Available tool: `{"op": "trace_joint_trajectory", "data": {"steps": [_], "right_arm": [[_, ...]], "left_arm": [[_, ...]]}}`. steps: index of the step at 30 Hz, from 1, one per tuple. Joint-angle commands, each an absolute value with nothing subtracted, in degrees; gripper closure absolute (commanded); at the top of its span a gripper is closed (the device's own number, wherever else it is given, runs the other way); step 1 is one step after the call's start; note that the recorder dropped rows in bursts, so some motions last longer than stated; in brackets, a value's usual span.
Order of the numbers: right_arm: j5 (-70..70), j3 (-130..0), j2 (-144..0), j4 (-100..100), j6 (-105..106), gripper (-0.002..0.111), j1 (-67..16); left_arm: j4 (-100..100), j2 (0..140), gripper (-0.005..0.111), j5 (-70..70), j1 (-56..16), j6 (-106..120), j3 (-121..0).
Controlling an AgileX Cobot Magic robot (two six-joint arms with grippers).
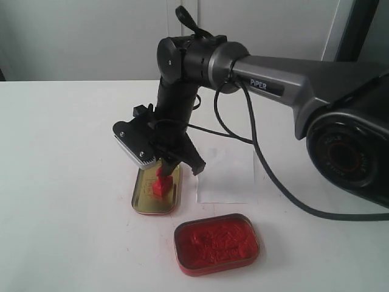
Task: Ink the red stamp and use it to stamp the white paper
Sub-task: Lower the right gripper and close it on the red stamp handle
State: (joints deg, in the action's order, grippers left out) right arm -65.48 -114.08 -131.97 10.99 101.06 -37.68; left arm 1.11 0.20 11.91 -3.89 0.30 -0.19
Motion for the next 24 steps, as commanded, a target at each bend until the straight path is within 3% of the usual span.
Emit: {"op": "trace_joint_trajectory", "data": {"steps": [1,24], "right_arm": [[-65.5,-113.3,-133.1,10.7,101.7,0.068,-37.8],[-64.0,-113.3,-135.5,12.2,101.7,0.068,-37.9]], "left_arm": [[1.0,0.0,0.107,12.0,-3.9,0.5,0.0],[1.0,0.0,0.107,12.0,-3.9,0.5,0.0]]}}
